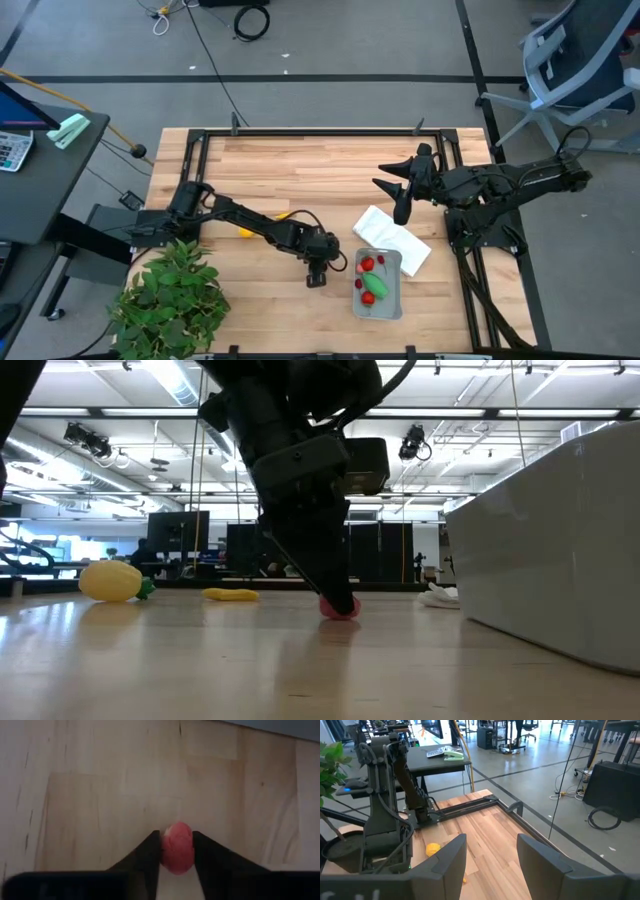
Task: Pick and placing Produce into tupperware
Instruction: Put the pink peach into the gray bin, then put the yellow pineapple into the gray bin
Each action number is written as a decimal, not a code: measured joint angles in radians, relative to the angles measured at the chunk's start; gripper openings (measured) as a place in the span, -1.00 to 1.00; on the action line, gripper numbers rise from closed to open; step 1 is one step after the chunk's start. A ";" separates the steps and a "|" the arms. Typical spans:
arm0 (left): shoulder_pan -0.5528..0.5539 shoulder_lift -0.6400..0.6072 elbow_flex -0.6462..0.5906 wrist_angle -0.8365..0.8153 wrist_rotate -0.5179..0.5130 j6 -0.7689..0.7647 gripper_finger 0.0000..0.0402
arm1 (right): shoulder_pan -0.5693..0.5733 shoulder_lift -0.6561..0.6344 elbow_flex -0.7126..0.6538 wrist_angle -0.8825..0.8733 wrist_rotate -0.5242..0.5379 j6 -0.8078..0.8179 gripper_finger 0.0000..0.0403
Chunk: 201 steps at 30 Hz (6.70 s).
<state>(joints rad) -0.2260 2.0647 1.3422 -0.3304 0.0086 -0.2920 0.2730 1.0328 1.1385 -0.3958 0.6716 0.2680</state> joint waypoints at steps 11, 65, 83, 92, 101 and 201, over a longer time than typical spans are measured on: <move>0.000 -0.105 -0.003 -0.005 -0.076 0.051 -0.84 | 0.000 0.000 0.000 0.000 0.000 0.000 -0.09; 0.043 -0.167 0.000 0.317 -0.071 0.252 0.05 | 0.000 0.000 0.000 0.000 0.000 0.000 -0.09; 0.226 -0.591 0.000 -0.822 -0.109 -0.021 -0.01 | 0.000 0.000 0.000 -0.002 0.000 -0.001 -0.09; 0.159 -0.592 -0.075 -0.934 -0.110 -0.171 -0.01 | 0.000 0.000 0.000 -0.008 0.000 -0.002 -0.09; 0.154 -0.591 -0.317 -0.873 -0.108 -0.356 0.13 | 0.000 0.000 0.000 -0.008 0.000 -0.002 -0.09; 0.306 -0.590 -0.518 -0.557 0.055 -0.550 0.37 | 0.000 0.000 0.000 -0.008 0.000 0.025 -0.09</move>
<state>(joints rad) 0.0795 1.4746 0.8242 -0.8874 0.0635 -0.8417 0.2726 1.0332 1.1389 -0.4034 0.6719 0.2928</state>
